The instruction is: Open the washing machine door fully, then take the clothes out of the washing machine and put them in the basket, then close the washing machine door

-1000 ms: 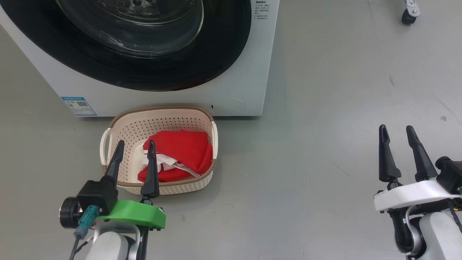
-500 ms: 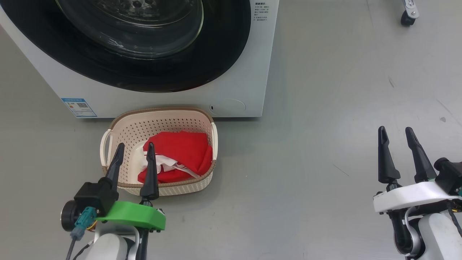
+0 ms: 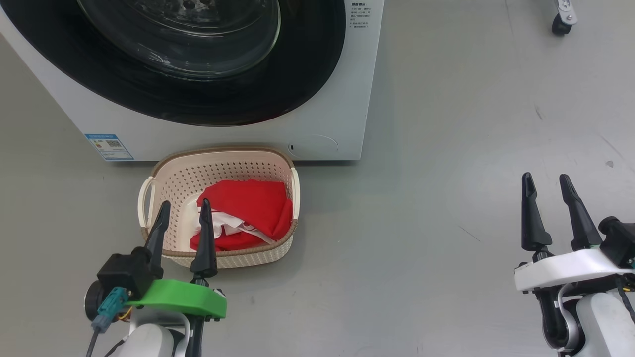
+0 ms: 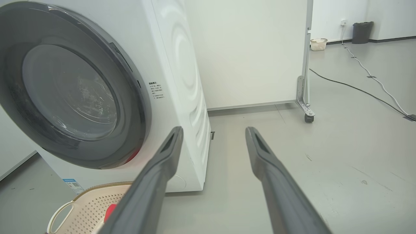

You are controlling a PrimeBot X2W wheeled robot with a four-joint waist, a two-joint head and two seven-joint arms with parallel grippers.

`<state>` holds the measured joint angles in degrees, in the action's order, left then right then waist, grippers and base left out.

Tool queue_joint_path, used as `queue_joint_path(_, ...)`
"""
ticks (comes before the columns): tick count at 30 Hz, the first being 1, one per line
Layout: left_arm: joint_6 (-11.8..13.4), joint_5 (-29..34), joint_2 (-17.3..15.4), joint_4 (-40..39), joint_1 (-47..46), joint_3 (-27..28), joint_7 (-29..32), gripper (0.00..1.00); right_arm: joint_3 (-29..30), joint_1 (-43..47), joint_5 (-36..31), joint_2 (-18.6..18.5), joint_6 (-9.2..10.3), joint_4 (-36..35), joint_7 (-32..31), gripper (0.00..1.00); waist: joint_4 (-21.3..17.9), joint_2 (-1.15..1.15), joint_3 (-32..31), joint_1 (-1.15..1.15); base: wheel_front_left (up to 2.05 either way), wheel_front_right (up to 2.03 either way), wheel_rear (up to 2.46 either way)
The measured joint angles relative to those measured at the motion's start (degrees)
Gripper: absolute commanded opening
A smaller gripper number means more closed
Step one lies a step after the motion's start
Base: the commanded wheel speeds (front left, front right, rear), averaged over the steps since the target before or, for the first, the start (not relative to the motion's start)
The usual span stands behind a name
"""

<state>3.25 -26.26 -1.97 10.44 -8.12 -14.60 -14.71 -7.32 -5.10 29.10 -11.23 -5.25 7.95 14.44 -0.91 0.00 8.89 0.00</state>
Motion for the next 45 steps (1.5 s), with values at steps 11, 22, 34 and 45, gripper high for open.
queue_joint_path(11,-0.4,-0.4,0.0,0.0,0.0,0.3,0.0,1.0,0.3,0.0,-0.2,0.4,-0.23,0.1,0.0,1.0,0.1,0.0,0.0,0.0,0.0,0.0,0.0)
queue_joint_path(22,-0.5,-0.8,0.3,2.3,0.8,0.3,0.0,0.0,0.0,0.9,-0.5,1.7,-0.16,2.2,-0.1,0.0,0.1,0.0,-0.1,0.0,0.0,0.0,0.0)
queue_joint_path(34,-1.1,-6.0,0.4,2.1,2.4,0.3,0.5,0.0,0.4,1.9,4.7,2.7,-0.18,2.9,-1.1,0.0,0.2,0.0,-0.8,0.0,0.0,0.0,0.0)
queue_joint_path(45,-2.1,-15.1,0.4,1.9,2.5,2.3,2.7,0.0,2.0,1.9,13.0,3.6,-0.22,3.0,-3.5,0.0,0.3,0.0,-2.0,0.0,0.0,0.0,0.0)
